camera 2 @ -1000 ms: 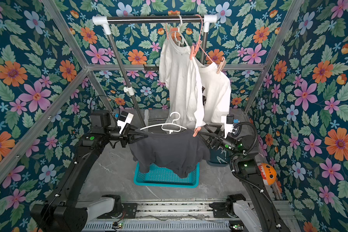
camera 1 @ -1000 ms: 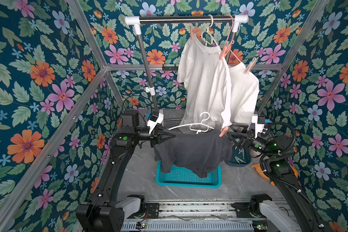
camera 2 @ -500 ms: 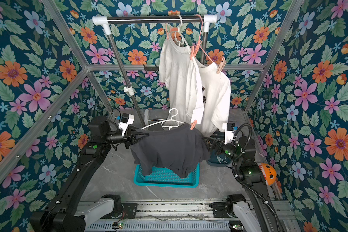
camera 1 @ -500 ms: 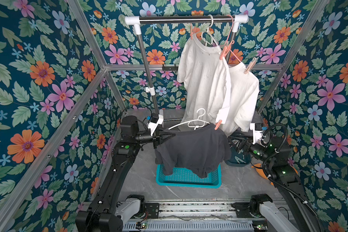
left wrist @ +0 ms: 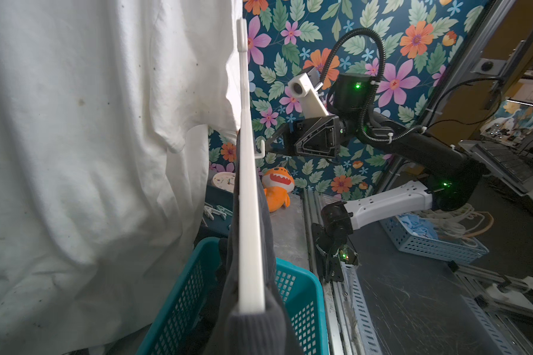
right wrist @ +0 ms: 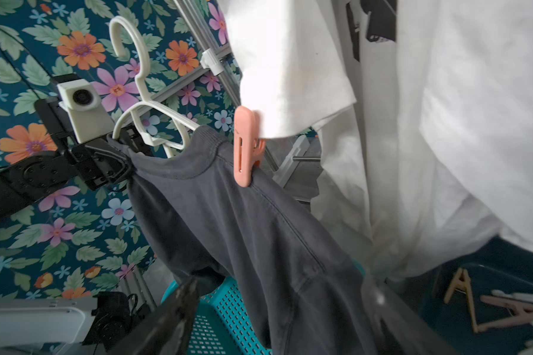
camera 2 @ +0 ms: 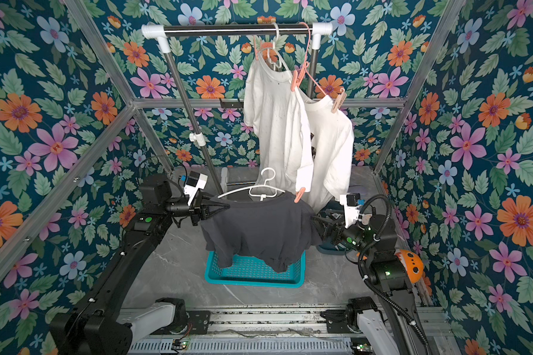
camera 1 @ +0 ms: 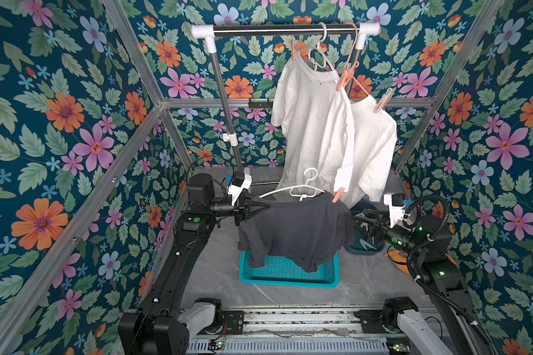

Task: Use clothespins to secure the t-shirt on both sides of the hanger
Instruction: Adjust the hanger.

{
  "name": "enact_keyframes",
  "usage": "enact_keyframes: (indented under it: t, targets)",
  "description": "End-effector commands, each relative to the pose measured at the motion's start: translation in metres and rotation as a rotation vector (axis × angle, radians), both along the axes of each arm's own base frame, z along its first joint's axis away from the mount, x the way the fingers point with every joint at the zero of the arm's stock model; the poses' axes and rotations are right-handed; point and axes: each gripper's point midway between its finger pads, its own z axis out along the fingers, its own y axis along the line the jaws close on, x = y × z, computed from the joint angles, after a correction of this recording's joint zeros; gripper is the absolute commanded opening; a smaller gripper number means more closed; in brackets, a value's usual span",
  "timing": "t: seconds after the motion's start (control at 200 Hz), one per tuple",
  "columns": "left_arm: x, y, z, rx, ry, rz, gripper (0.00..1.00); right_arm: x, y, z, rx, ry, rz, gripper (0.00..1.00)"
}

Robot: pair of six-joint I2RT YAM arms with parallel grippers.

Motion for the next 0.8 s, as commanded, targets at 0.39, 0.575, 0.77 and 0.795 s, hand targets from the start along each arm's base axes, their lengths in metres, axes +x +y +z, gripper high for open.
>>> enact_keyframes:
  t: [0.39,0.575,0.77,0.795]
  targets:
    - [-0.024,0.000,0.020,-0.038,-0.022,-0.147,0.00,0.002,0.040,0.020,0.022,-0.131,0.361,0.73]
    - [-0.023,0.000,0.021,-0.037,-0.019,-0.146,0.00,0.001,0.045,0.023,0.042,-0.111,0.418,0.47]
    - [-0.023,0.000,0.021,-0.036,-0.022,-0.143,0.00,0.002,0.046,0.019,0.042,-0.077,0.430,0.37]
    - [-0.024,0.000,0.022,-0.037,-0.023,-0.145,0.00,0.002,0.046,0.019,0.045,-0.073,0.435,0.37]
